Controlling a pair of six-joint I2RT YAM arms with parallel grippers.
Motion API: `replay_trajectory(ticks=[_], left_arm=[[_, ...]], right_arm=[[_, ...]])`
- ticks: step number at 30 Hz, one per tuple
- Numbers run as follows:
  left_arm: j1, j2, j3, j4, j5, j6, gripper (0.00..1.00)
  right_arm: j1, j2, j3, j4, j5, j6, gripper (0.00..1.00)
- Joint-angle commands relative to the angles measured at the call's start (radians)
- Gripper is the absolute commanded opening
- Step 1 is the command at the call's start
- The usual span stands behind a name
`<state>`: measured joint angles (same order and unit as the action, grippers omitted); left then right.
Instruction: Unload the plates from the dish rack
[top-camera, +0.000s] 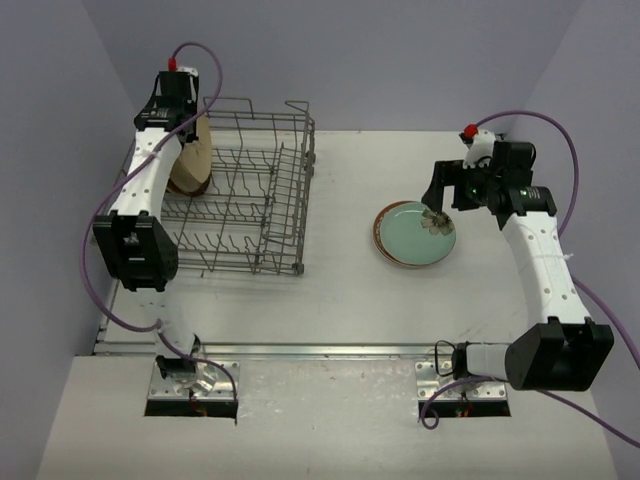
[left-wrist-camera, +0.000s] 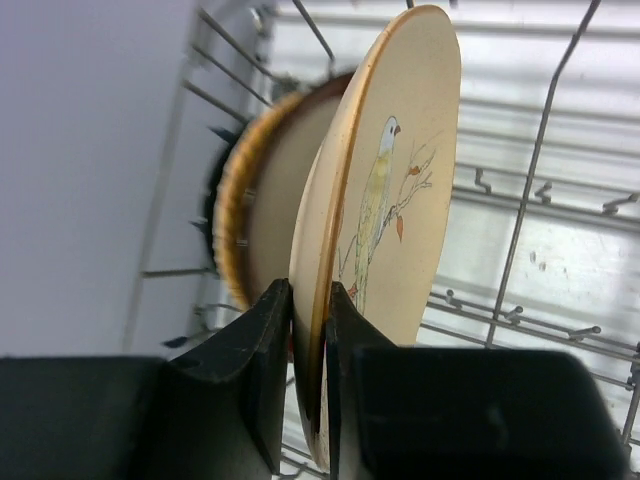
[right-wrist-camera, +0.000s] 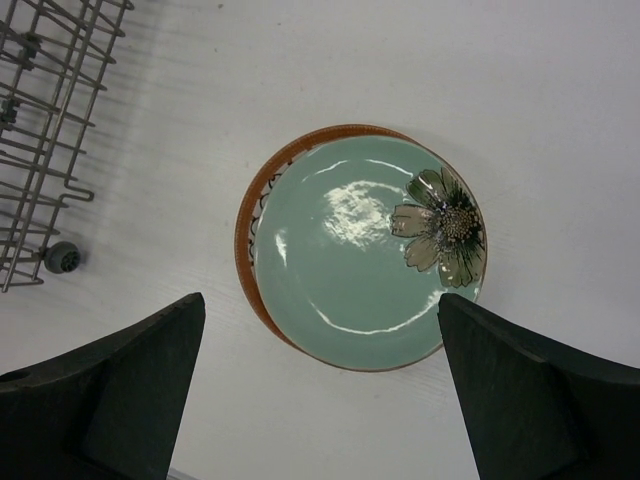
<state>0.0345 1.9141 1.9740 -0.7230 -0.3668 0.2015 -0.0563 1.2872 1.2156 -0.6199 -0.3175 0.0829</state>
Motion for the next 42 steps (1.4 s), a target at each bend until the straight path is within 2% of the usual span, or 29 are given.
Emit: replay_trajectory(ticks=[1,4,7,10,12,17,20,25,29,35,37,38,39,41,42], left_arm=[[-0.020,-0.247,0.106,0.224,-0.101,0.079,0.00],[-0.022,-0.314,0.090,0.231,-0.047,0.071,0.00],[-0.023,-0.374,0.077,0.160,0.141,0.000,0.00],[-0.022,-0.444,0.032,0.106,0.404,-0.068,0.00],[-0.022,-0.490,-0.008,0.084,0.647,-0.129,0.00],[-0.024,-0.518,-0.085,0.084,1.128,-0.286,0.00],[-0.055,-0.518,-0.137,0.082,1.266,-0.343,0.00],[-0.103,-0.529,-0.240,0.073,1.379,-0.349,0.00],[-0.133,-0.523,-0.291,0.041,1.402,-0.322,0.00],[-0.159,-0.517,-0.337,0.031,1.419,-0.315,0.00],[-0.162,-0.507,-0.348,0.033,1.422,-0.314,0.00],[-0.162,-0.500,-0.351,0.033,1.422,-0.314,0.00],[-0.162,-0.498,-0.353,0.033,1.419,-0.314,0.00],[-0.162,-0.488,-0.354,0.030,1.381,-0.305,0.00],[-0.162,-0.486,-0.354,0.028,1.354,-0.305,0.01]], right_arm=[[0.004,-0.042,0.009,0.081,-0.058,0.048,0.99],[0.004,-0.053,0.008,0.104,-0.101,0.070,0.99],[0.006,-0.065,0.009,0.132,-0.178,0.110,0.99],[0.006,-0.071,0.009,0.178,-0.273,0.173,0.99],[0.008,-0.078,-0.002,0.251,-0.391,0.253,0.99],[0.043,-0.086,-0.038,0.449,-0.565,0.458,0.99],[0.110,-0.085,-0.038,0.520,-0.580,0.517,0.99],[0.241,-0.031,-0.004,0.537,-0.554,0.535,0.99],[0.311,0.032,0.018,0.553,-0.547,0.548,0.99],[0.414,0.107,0.056,0.508,-0.514,0.471,0.99],[0.443,0.136,0.069,0.494,-0.517,0.460,0.86],[0.449,0.144,0.076,0.493,-0.523,0.462,0.74],[0.450,0.151,0.077,0.494,-0.527,0.467,0.59],[0.450,0.165,0.082,0.490,-0.532,0.484,0.16],[0.448,0.167,0.084,0.483,-0.530,0.488,0.02]])
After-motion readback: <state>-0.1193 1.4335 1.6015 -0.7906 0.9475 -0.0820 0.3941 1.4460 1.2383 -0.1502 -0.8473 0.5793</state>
